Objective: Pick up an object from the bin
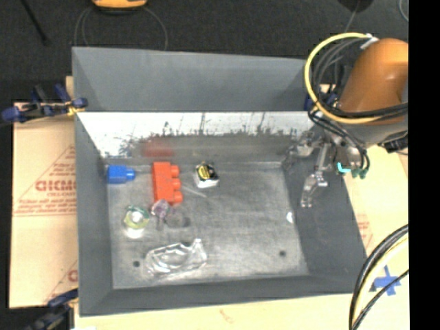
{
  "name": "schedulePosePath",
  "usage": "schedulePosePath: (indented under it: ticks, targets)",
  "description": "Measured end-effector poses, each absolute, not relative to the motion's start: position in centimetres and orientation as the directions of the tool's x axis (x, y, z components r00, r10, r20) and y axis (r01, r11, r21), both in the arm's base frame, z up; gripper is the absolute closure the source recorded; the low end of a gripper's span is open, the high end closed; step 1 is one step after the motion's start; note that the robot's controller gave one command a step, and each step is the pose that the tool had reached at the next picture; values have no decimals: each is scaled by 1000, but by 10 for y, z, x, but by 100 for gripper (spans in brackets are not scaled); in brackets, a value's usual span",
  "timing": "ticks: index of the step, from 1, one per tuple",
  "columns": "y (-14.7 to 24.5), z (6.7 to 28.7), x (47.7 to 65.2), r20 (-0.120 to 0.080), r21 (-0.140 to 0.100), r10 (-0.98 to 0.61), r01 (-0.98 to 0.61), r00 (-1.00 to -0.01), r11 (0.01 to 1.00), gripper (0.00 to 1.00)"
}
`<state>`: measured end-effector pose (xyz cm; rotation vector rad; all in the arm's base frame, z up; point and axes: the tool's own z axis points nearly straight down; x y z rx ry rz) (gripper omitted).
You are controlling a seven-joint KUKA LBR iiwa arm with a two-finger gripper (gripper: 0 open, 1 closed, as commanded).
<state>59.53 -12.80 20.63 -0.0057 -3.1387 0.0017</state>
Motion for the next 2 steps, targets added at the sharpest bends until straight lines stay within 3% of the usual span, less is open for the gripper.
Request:
schedulePosePath:
  ticks: [1,2]
  targets:
    - [-82,73,644,-9,1,209,209,-978,978,0]
    - [-24,102,645,-6,5,477,477,-879,879,0]
